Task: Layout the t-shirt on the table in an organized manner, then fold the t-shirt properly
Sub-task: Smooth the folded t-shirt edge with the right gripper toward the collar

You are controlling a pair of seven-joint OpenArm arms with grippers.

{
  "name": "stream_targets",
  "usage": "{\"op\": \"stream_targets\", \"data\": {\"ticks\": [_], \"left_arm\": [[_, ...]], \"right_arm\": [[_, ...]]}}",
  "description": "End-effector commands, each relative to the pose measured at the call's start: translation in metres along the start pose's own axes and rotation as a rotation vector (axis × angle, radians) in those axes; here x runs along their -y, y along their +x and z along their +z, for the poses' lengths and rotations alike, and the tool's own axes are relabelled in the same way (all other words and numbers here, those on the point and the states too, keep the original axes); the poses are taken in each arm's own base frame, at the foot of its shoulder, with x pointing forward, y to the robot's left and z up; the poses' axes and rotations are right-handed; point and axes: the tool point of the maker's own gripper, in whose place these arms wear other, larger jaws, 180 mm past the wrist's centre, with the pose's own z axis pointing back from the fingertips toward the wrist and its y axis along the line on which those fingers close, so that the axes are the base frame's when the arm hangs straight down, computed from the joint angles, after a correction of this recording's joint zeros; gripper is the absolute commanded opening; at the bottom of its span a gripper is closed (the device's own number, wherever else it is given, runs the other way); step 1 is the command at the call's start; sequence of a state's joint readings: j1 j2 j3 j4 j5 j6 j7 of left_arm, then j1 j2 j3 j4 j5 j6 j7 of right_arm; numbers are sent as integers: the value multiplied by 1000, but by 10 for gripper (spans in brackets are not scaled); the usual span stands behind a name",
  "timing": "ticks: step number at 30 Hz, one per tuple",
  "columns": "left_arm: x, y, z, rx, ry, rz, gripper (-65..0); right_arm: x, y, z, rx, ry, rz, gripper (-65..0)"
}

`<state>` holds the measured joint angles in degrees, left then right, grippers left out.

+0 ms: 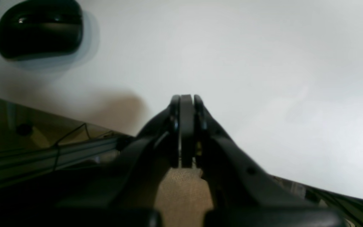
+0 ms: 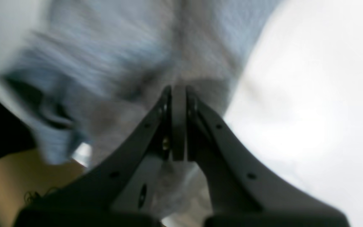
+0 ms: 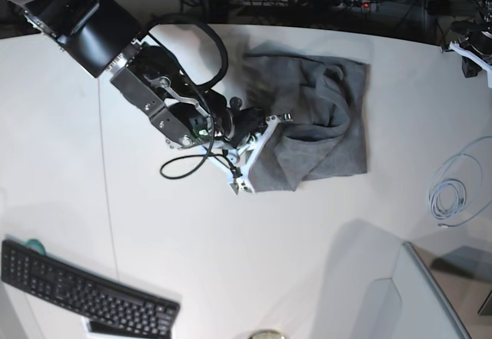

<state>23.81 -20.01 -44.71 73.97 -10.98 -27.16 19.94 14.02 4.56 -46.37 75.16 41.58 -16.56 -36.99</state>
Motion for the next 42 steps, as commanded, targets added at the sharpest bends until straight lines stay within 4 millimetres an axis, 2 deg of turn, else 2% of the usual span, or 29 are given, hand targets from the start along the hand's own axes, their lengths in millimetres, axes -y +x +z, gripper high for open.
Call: {"op": "stream_targets", "data": {"ticks": [1, 7, 14, 19, 22, 25, 27, 29, 31, 33, 37, 38, 39, 42], "left_arm": [[-10, 16, 3, 46, 17, -10, -650], [-10, 15, 3, 43, 17, -11, -650], [-10, 14, 3, 42, 17, -11, -650], [-10, 14, 3, 40, 17, -11, -650], [-10, 15, 3, 42, 17, -11, -650], [-10, 15, 3, 43, 17, -10, -650], [-11, 15, 3, 44, 19, -12, -650], [-12, 15, 4, 44, 20, -15, -650], [-15, 18, 4, 45, 24, -24, -650], [-21, 14, 8, 39, 36, -21, -650], [-35, 16, 14, 52, 76, 3, -650], [-38, 17, 15, 55, 81, 3, -650], [-38, 16, 15, 54, 82, 3, -650], [-39, 15, 16, 48, 83, -1, -650]], "right_arm": [[-15, 25, 3, 74, 39, 14, -648], [-36, 31, -10, 72, 91, 38, -648], [-81, 56, -19, 118, 111, 154, -648], [-123, 61, -17, 180, 177, 351, -648], [-142, 57, -14, 185, 234, 386, -648], [-160, 55, -2, 173, 282, 419, -648], [-156, 43, 9, 105, 285, 443, -645], [-161, 19, 22, 41, 316, 459, -641], [-166, 5, 30, 23, 342, 457, -638], [-166, -3, 29, 8, 345, 452, -579], [-151, -13, 14, -27, 310, 427, -345], [-150, -13, 13, -24, 308, 423, -305], [-150, -13, 13, -22, 309, 420, -285], [-145, -16, 8, -34, 297, 416, -281]]}}
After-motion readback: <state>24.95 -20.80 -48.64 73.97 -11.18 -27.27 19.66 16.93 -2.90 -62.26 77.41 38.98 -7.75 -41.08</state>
